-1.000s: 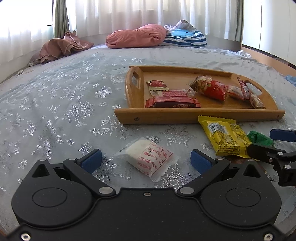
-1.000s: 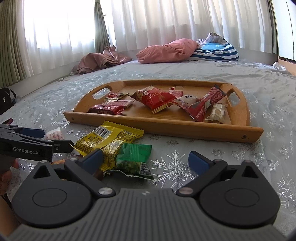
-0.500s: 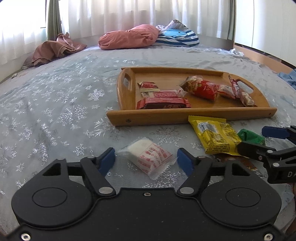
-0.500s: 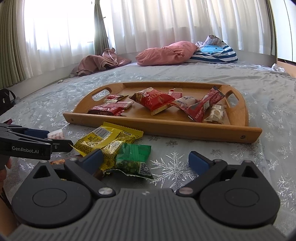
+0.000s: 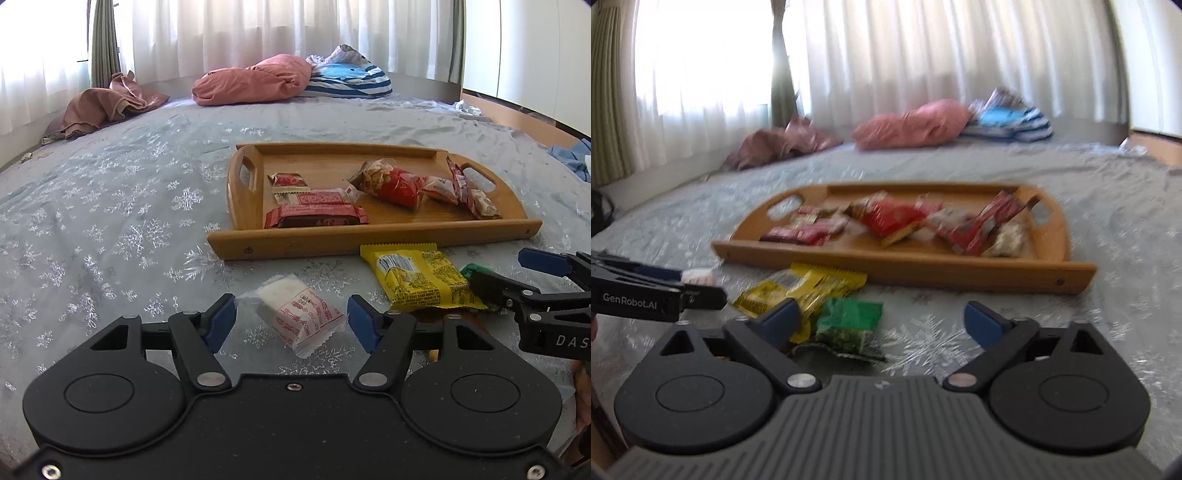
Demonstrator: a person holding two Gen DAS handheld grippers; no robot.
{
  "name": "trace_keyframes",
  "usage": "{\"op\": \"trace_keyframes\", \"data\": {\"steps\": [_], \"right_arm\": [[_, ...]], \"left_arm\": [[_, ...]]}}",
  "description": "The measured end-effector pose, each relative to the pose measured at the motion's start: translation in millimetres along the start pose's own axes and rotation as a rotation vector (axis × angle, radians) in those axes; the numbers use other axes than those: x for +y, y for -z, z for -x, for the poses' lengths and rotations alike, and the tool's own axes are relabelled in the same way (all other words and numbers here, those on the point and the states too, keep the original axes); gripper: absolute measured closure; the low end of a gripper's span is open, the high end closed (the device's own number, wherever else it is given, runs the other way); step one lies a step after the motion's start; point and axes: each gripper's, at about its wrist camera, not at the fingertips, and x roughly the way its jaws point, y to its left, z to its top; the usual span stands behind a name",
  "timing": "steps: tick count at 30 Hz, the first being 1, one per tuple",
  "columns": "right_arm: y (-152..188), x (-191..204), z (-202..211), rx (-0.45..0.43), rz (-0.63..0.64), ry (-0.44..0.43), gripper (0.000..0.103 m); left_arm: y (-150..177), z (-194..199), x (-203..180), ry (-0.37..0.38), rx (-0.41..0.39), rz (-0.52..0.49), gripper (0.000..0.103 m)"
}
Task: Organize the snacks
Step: 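Move both tools back over the remaining snacks beside the tray, then grasp the white candy packet with the left tool while the right tool grasps the green packet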
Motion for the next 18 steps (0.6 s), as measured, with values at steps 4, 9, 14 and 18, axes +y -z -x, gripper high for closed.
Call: {"op": "trace_keyframes", "data": {"steps": [4,9,14,18], "right_arm": [[1.1,0.3,0.5,-0.008,0.005,0.013,0.014],[1.9,3.8,-0.3,0.001,0.032,0.0,0.02],[4.2,7.0,-0.9,0.008,0.059,-0.008,0.038],[5.0,9.0,-1.0,0.01,0.074,-0.007,0.045]], "left_arm": [[-2.7,0.5,1.0,-0.001,-0.001,0.008,0.039],[-4.0,2.3,-0.2,0.005,-0.006,0.005,0.039],[-3.7,2.6,-1.7,0.008,-0.002,0.004,0.039],[-3.7,3.3,-1.7,0.009,-0.003,0.005,0.039]]}}
